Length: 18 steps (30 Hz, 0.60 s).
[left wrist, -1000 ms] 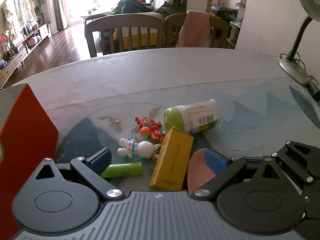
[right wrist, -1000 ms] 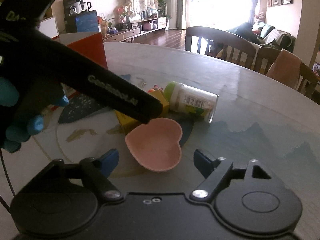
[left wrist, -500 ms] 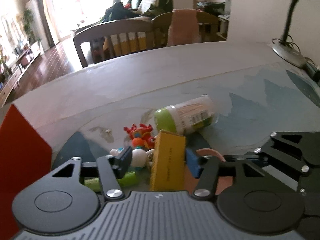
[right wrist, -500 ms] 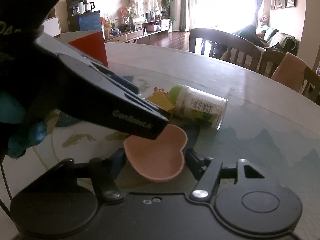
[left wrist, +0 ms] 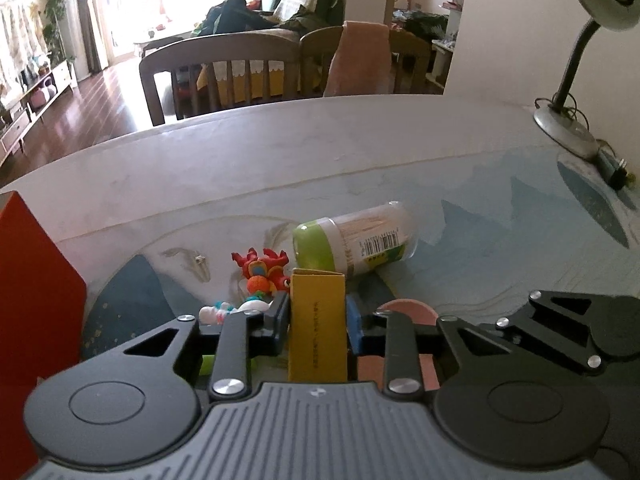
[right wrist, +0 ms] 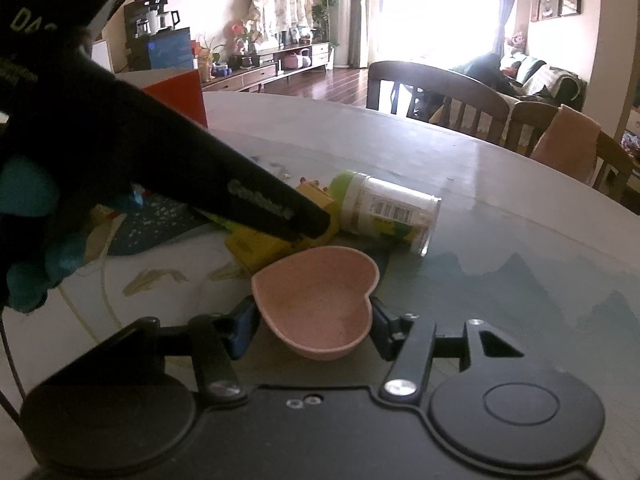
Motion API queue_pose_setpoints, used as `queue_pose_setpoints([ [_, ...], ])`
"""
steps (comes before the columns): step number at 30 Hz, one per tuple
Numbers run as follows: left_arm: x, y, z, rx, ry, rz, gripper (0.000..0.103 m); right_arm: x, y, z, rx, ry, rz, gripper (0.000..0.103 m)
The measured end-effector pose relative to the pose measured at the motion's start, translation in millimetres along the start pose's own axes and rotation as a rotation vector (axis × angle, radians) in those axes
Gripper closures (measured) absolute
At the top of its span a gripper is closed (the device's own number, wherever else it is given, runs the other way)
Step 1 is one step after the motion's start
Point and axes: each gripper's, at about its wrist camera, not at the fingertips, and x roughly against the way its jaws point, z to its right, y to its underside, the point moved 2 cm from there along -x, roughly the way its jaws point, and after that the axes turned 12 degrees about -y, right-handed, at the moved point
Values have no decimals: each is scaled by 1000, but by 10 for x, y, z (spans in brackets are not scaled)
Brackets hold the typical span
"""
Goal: Organize rigid objects
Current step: 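Grasp the yellow carton with the left tool while the right tool grasps the pink heart dish, then carry the yellow carton and heart dish with both tools over the red box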
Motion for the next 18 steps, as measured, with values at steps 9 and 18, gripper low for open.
queue_pose_setpoints([
  [9,251,12,-111,64,37,0,75,338,-27,-100,-10,17,19,47],
  [18,634,100,-328,158,70,33,75,718,-193,-310,-14,35,63,47],
])
